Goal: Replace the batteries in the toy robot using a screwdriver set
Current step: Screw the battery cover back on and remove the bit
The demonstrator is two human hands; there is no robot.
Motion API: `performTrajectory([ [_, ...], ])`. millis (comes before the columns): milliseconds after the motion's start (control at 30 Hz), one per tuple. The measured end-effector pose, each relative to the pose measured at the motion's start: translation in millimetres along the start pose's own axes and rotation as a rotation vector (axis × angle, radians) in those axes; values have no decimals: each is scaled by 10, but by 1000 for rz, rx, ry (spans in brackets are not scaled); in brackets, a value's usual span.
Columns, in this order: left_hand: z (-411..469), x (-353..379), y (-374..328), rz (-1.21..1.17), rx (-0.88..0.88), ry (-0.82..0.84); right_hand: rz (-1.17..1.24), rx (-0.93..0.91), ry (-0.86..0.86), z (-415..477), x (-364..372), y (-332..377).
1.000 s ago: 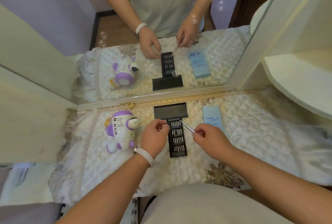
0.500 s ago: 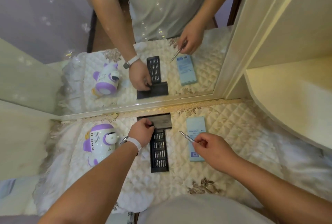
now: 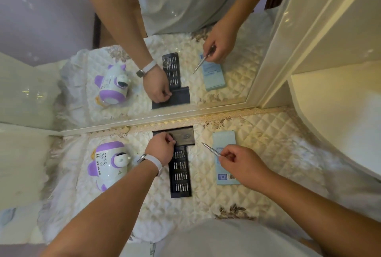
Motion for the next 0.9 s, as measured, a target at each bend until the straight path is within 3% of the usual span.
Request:
performTrajectory([
  [267, -43, -72, -30, 6, 35, 21, 10, 2, -5, -95, 89, -26],
  [533, -580, -387, -74, -510, 105, 5, 5, -56, -55, -218, 61, 290],
  [667, -888, -580, -27, -799, 134, 89, 10, -119, -105, -338, 34, 578],
  [900, -1300, -833, 181, -1071, 194, 227, 59, -208, -179, -646, 53, 1089],
])
Point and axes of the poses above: each hand's wrist, its own z-axis towards the middle knuckle, its own x-axis out of the palm, y = z × x, the point moved 5 cm from there along z, towards the middle knuckle, and after that the axes turned 15 degrees about -x, right-handed, at the moved point
